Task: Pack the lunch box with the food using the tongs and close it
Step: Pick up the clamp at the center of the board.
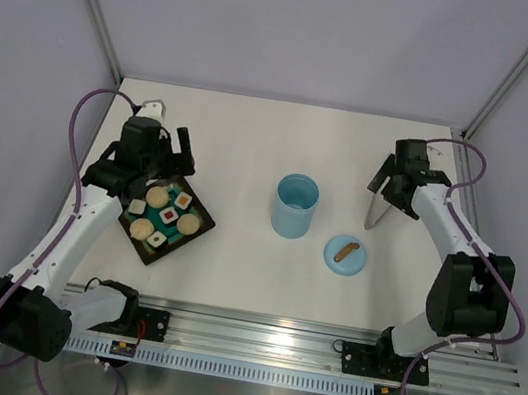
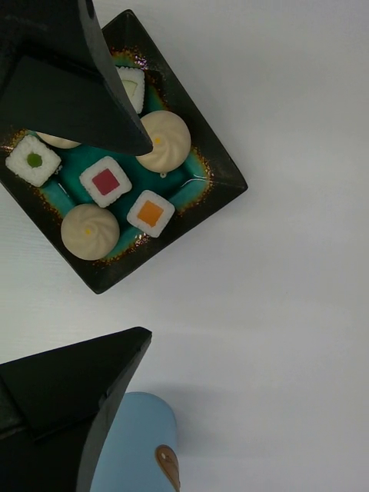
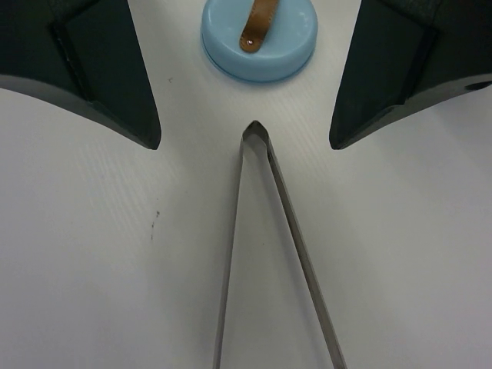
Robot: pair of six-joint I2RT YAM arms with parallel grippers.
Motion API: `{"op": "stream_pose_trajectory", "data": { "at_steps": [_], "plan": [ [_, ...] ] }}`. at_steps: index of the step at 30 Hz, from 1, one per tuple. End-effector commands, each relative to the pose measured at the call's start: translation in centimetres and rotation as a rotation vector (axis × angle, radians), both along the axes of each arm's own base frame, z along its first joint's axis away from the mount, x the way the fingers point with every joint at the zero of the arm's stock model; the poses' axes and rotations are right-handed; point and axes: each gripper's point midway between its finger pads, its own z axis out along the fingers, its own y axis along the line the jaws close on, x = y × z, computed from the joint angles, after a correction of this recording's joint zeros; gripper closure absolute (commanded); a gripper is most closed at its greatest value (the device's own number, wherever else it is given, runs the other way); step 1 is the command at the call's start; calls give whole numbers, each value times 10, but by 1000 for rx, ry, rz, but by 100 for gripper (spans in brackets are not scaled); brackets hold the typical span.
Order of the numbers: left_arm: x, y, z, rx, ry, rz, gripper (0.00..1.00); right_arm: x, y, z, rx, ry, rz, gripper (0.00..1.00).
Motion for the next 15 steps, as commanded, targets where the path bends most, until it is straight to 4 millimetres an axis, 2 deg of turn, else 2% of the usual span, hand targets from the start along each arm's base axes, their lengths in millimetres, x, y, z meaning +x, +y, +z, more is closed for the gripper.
{"op": "stream_pose_trajectory", "data": {
  "at_steps": [1, 5, 7, 9, 12, 13, 15],
  "plan": [
    [6, -8, 25, -32, -61, -25, 1, 23, 6, 0, 77, 16, 25, 1],
    [4, -6, 25, -18, -59, -17, 1, 43, -7, -18, 119, 29, -39, 1],
    [3, -5, 25, -14, -56, -13, 1, 47, -12, -23, 135, 25, -60, 7],
    [2, -4, 25, -12, -50, -12, 1, 51, -19, -33, 148, 41, -85, 18],
    [2, -6, 24, -16, -50, -24, 1, 55, -21, -49, 149, 73, -97, 26],
    [2, -7, 25, -20, -54, -28, 1, 55, -21, -60, 147, 100, -101, 29],
    [1, -8, 26, -23, -58, -34, 1, 59, -23, -66, 138, 108, -107, 34]
  ]
}}
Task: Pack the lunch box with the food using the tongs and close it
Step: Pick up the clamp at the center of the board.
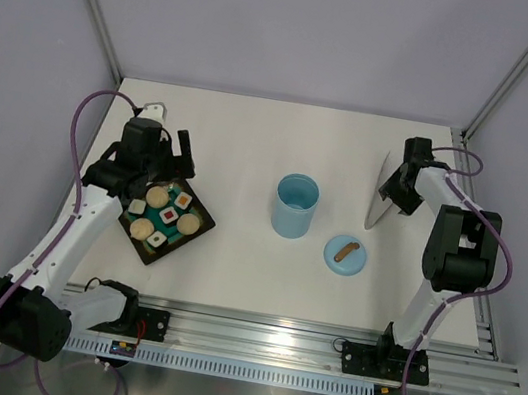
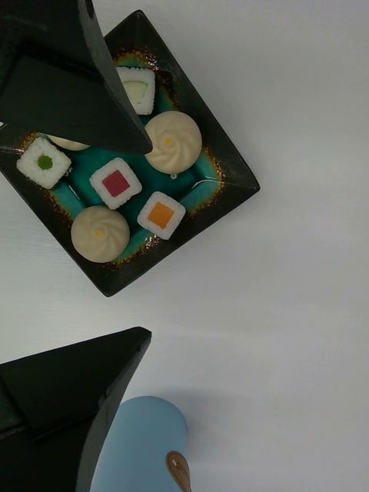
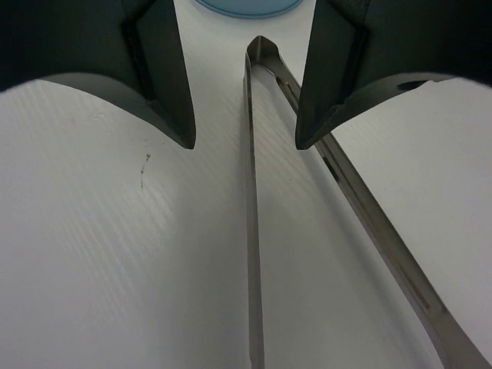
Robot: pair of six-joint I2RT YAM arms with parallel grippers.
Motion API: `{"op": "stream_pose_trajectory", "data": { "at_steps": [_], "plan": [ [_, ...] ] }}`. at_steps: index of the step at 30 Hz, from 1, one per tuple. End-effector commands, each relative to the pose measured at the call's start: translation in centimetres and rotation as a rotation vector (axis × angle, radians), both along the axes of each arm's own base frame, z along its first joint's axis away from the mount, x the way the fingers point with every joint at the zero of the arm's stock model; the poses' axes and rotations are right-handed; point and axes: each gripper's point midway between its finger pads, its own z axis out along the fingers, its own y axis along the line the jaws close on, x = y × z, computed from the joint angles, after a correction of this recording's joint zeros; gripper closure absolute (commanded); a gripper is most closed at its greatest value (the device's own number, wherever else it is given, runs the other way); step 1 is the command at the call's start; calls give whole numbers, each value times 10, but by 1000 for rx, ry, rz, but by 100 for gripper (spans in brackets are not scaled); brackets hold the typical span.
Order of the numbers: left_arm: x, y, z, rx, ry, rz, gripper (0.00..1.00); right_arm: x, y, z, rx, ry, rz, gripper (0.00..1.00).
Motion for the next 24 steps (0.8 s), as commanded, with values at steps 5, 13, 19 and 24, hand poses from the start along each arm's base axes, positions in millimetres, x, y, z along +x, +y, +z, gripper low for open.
{"op": "stream_pose_trajectory", "data": {
  "at_steps": [5, 13, 19, 24],
  "plan": [
    [5, -4, 31, -19, -89, -16, 1, 23, -12, -17, 20, -3, -40, 53],
    [3, -2, 33, -13, -88, -11, 1, 21, -15, 0, 2, -38, -35, 98],
    [3, -1, 38, -13, -104, -11, 1, 11, -19, 62, -36, -142, -17, 100],
    [4, 3, 46, -4, -110, 17, 1, 0, 6, 147, -32, -304, 85, 100]
  ]
}}
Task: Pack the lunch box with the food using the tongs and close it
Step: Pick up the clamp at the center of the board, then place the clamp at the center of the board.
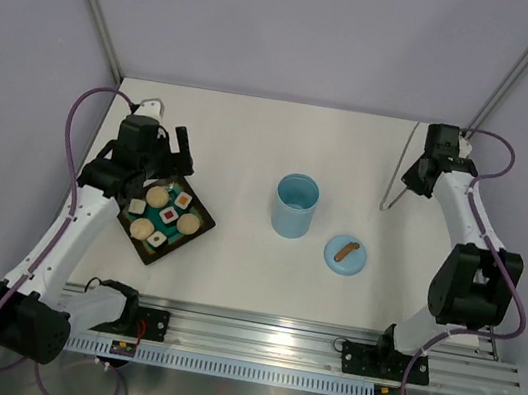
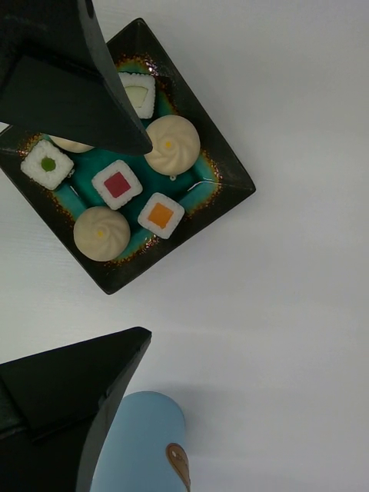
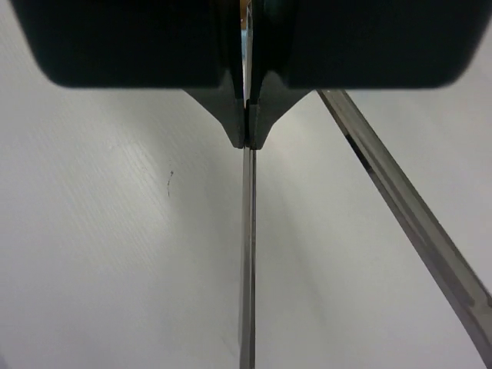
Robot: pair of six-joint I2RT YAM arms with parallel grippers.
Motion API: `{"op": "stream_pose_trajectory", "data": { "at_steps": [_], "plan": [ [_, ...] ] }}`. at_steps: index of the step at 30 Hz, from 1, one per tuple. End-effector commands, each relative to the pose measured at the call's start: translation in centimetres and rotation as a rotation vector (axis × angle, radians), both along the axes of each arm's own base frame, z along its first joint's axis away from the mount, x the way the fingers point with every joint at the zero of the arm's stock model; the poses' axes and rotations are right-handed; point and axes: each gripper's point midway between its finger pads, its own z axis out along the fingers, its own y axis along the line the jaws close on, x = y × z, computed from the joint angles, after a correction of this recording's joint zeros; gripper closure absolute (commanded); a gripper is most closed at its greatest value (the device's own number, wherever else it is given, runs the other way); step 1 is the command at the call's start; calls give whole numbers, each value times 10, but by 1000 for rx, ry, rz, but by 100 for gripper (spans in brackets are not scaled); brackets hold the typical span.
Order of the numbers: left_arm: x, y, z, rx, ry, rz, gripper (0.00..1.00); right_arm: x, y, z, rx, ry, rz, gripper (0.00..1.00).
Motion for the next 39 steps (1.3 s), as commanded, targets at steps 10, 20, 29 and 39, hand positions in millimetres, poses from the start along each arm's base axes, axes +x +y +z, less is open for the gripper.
{"op": "stream_pose_trajectory", "data": {
  "at_steps": [10, 20, 29, 39],
  "plan": [
    [10, 17, 38, 21, -51, 123, 1, -48, 167, 178, 7, -322, 522, 100],
    [5, 34, 45, 31, -65, 247, 1, -101, 289, 178, 55, -301, 818, 100],
    [-5, 49, 52, 20, -103, 347, 1, -91, 354, 140, 124, -239, 838, 100],
    [-12, 50, 47, 14, -86, 359, 1, -14, 413, 94, 49, -203, 768, 100]
  ]
}}
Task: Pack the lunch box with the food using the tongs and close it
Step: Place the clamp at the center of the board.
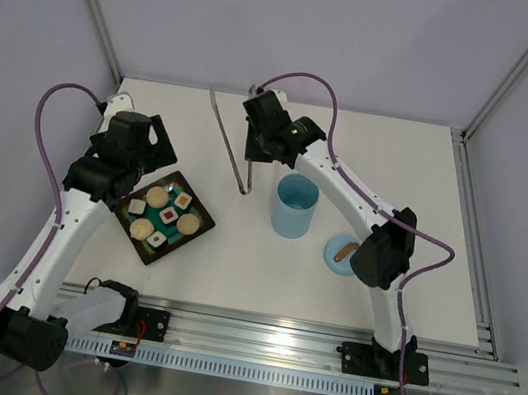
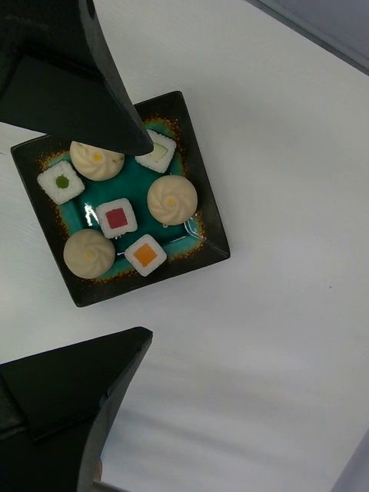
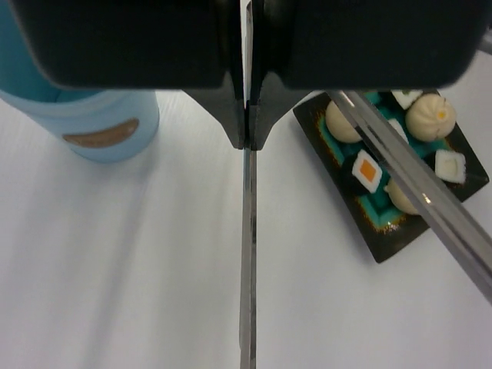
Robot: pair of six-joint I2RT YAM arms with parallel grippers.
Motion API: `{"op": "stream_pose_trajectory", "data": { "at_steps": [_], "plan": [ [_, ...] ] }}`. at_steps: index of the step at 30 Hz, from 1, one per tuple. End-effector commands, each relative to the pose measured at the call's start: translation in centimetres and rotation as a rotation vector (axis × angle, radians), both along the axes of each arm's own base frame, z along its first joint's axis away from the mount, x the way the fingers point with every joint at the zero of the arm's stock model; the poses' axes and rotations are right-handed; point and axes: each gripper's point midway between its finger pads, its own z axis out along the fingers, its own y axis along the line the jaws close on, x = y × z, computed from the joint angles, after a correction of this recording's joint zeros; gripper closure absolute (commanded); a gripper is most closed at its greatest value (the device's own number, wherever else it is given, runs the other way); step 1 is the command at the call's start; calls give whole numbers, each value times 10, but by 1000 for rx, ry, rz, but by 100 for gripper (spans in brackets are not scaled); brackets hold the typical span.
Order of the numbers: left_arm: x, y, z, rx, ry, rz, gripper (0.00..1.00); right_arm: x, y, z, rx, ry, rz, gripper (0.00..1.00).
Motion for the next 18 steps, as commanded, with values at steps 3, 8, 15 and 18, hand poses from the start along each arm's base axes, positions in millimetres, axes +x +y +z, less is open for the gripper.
{"op": "stream_pose_trajectory", "data": {
  "at_steps": [3, 8, 15, 18],
  "plan": [
    [-1, 4, 11, -2, -33, 33, 1, 44, 26, -11, 0, -54, -85, 100],
    [-5, 5, 12, -1, -34, 26, 1, 75, 42, -42, 63, -33, -113, 100],
    [-9, 1, 11, -27, -58, 12, 1, 94, 53, -93, 78, 11, -127, 100],
    [-8, 0, 9, -34, -68, 8, 1, 98, 54, -109, 70, 20, -132, 100]
  ]
}}
